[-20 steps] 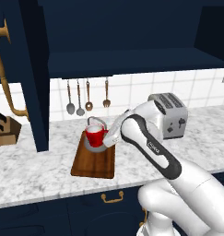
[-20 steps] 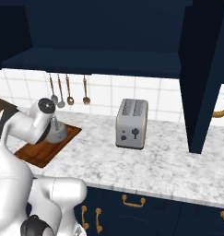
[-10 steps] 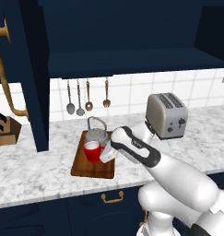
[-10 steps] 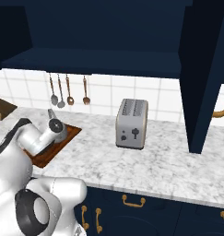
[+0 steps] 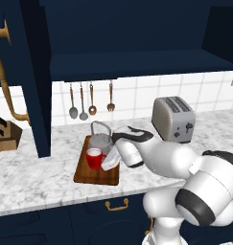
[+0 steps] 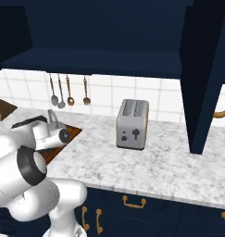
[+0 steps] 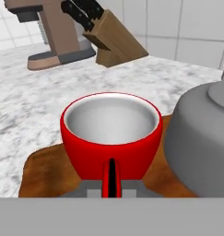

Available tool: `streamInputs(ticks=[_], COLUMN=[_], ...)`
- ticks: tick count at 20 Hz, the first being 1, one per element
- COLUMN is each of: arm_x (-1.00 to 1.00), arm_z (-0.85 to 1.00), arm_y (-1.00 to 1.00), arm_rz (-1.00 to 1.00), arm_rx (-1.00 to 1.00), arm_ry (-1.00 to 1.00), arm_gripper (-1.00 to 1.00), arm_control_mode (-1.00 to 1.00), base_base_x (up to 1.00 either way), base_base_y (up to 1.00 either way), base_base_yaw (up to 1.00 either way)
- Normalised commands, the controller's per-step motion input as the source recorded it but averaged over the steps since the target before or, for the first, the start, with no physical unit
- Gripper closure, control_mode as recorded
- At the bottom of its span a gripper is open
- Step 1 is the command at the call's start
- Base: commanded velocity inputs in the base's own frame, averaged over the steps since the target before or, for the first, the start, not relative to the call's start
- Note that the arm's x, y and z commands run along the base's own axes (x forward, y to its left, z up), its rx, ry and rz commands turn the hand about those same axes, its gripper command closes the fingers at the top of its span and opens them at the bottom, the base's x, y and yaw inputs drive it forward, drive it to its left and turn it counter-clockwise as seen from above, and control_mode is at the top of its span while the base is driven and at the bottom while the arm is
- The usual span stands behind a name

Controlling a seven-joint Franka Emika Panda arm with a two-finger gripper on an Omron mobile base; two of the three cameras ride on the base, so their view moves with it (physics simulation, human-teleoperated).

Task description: Pick the kettle from the counter and place it on the tray. Then pick the mug from the cabinet and place it on the tray. Then close the cabinet doors.

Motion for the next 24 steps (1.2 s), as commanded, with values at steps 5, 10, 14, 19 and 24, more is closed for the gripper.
streamInputs(ticks=[5,10,14,19,24], arm_x=[0.02,0.00,0.00,-0.03,-0.22], arm_z=[-0.16,-0.03,0.00,0.06,0.61], arm_y=[0.02,0.16,0.07,-0.01,-0.12], arm_rz=[0.02,0.00,0.00,0.05,0.08], arm_rx=[0.00,0.00,0.00,0.00,0.02], arm_ry=[0.05,0.02,0.00,0.00,0.00], arm_gripper=[1.00,1.00,-1.00,-1.00,-1.00], arm_control_mode=[-1.00,-1.00,-1.00,-1.00,-1.00], base_base_x=[0.00,0.00,0.00,0.00,0.00], base_base_y=[0.00,0.00,0.00,0.00,0.00], base_base_yaw=[0.00,0.00,0.00,0.00,0.00])
